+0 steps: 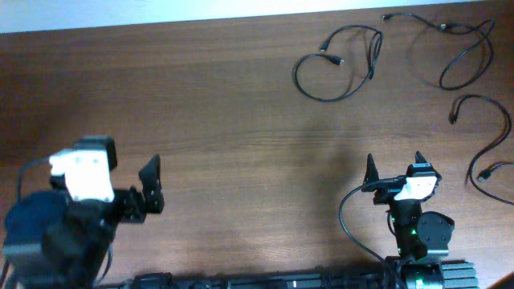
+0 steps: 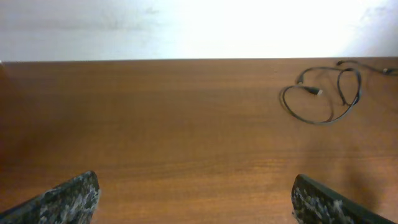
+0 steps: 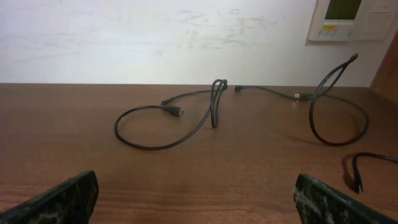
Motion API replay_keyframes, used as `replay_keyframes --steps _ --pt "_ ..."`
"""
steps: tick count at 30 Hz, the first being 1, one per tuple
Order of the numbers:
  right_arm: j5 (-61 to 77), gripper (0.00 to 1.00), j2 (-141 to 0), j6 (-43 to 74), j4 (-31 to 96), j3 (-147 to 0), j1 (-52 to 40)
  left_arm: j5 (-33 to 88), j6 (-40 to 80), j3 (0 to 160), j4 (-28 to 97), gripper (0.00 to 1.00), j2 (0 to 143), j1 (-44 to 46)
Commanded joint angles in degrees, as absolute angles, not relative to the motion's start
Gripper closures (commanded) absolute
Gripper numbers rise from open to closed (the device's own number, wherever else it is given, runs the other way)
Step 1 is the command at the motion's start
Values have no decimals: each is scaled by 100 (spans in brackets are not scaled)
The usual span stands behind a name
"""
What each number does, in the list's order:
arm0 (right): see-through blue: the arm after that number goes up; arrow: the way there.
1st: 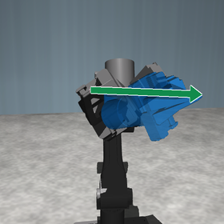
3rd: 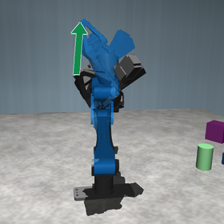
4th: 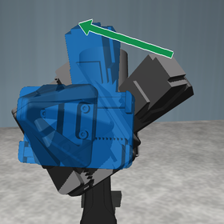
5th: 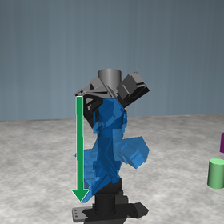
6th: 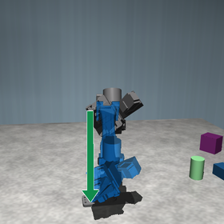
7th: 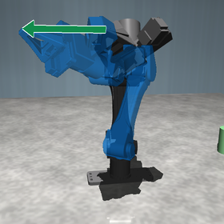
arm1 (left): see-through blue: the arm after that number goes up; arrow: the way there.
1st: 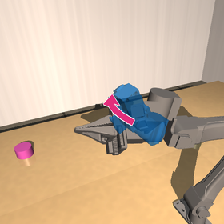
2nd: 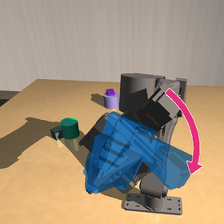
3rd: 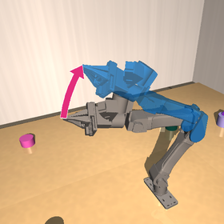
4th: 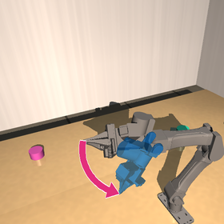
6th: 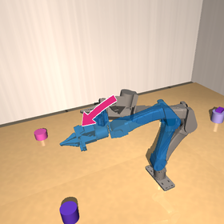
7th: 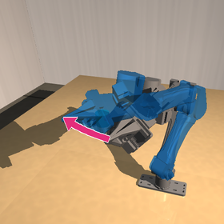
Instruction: Untangle cables
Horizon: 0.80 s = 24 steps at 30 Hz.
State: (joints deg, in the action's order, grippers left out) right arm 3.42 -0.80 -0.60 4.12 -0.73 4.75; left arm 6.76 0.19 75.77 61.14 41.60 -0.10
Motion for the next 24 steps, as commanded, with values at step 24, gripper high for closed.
replay_keyframes --steps 24 --pt "270 1 -34 -34 434 -32 436 1774 -49 1090 672 1 30 -30"
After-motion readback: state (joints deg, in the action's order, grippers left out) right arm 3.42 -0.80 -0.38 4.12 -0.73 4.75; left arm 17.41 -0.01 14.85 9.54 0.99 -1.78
